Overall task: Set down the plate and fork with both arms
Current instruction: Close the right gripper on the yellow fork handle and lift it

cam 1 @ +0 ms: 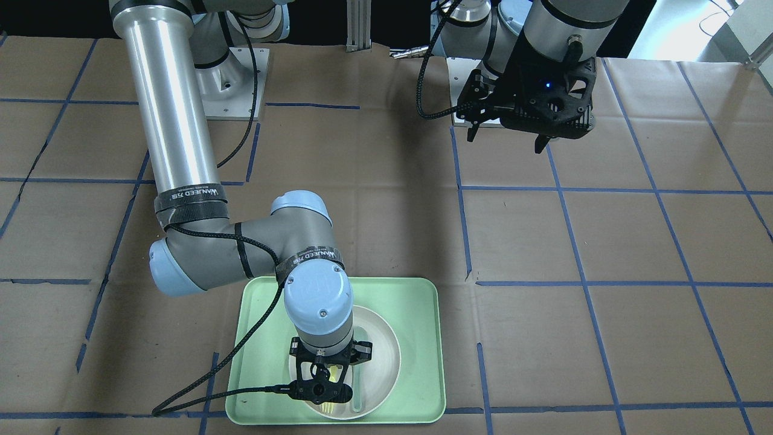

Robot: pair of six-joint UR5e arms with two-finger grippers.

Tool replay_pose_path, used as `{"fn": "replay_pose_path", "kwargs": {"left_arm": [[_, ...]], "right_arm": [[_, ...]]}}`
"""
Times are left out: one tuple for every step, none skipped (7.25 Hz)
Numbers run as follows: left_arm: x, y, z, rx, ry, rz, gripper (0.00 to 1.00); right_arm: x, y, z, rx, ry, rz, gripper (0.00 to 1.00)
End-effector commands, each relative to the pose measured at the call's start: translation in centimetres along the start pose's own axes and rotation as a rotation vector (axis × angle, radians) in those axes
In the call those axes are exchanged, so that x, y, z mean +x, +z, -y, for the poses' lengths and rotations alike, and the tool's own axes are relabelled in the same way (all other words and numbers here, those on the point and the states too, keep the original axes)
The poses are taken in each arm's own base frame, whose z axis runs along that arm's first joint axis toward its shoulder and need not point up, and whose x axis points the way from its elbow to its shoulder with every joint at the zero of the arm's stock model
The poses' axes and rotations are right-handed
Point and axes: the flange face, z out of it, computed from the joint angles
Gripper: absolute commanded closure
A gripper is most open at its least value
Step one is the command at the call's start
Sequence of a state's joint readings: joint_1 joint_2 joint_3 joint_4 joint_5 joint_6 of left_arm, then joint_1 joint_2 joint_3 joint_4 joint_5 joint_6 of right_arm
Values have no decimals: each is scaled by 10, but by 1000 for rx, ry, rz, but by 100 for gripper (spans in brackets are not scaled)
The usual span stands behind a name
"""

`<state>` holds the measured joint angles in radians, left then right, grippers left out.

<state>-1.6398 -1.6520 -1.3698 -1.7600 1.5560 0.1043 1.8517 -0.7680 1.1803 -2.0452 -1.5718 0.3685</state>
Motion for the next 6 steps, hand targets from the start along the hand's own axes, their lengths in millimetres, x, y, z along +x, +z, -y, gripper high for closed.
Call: {"fn": "replay_pose_path", "kwargs": {"left_arm": [[0,2,1,-3,0,-1,0],[-1,3,3,-4,-2,-1,0],[0,4,4,-7,1,-3,0],[0,5,4,-10,1,-3,0],[0,4,5,-7,6,-1,0],[0,6,6,-10,12,-3,0]], "right_arm": [[-3,-21,2,-18,4,2,96],[-1,-30,0,-22,6,1,96],[6,-37,-4,-41,0,-7,97],[16,-46,-5,-45,6,-13,97],[26,-44,-13,-64,-25,-29,97],[58,-47,-16,-80,-33,-33,97]]}}
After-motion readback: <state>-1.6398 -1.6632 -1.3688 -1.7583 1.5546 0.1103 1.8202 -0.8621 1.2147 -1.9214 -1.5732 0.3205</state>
